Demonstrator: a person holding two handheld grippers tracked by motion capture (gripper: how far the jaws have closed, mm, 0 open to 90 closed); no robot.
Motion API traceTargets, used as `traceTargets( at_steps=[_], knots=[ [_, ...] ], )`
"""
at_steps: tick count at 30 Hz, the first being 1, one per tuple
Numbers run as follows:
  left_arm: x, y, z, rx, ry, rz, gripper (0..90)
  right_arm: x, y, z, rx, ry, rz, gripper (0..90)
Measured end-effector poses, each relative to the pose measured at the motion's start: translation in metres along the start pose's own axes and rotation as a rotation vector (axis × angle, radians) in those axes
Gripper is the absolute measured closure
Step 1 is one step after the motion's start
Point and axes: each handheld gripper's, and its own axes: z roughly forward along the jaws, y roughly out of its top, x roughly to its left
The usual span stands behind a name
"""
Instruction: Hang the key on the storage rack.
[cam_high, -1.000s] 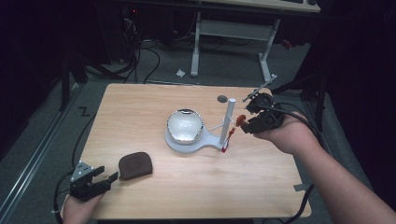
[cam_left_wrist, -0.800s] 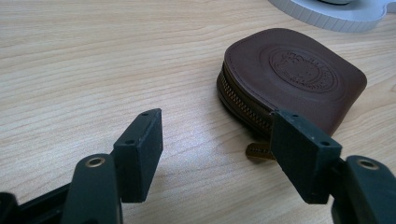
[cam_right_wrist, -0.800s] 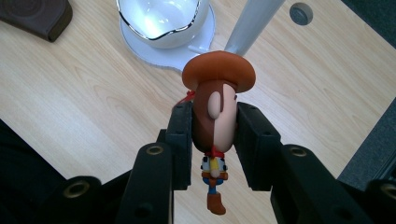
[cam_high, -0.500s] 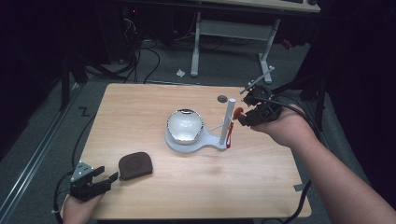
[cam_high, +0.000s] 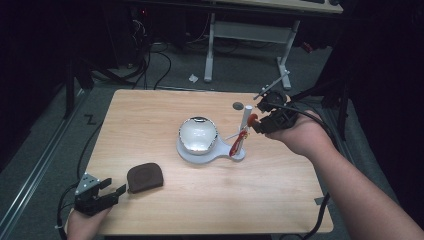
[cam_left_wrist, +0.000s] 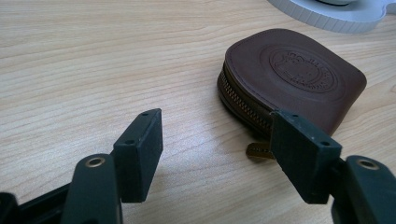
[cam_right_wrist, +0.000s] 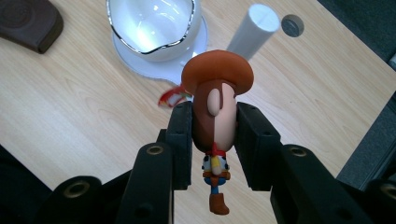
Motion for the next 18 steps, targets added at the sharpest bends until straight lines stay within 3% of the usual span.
traceTargets(
  at_steps=[8,18],
  knots=[
    [0.0,0.0,0.001,0.001,0.0,0.002,35.0,-0.012,-0.012,0.008,0.0,-0.009,0.041,68.6],
    [-0.001,0.0,0.002,0.005,-0.001,0.006,35.0,-0.02,-0.035,0.026,0.014,0.018,0.077,68.5]
  ],
)
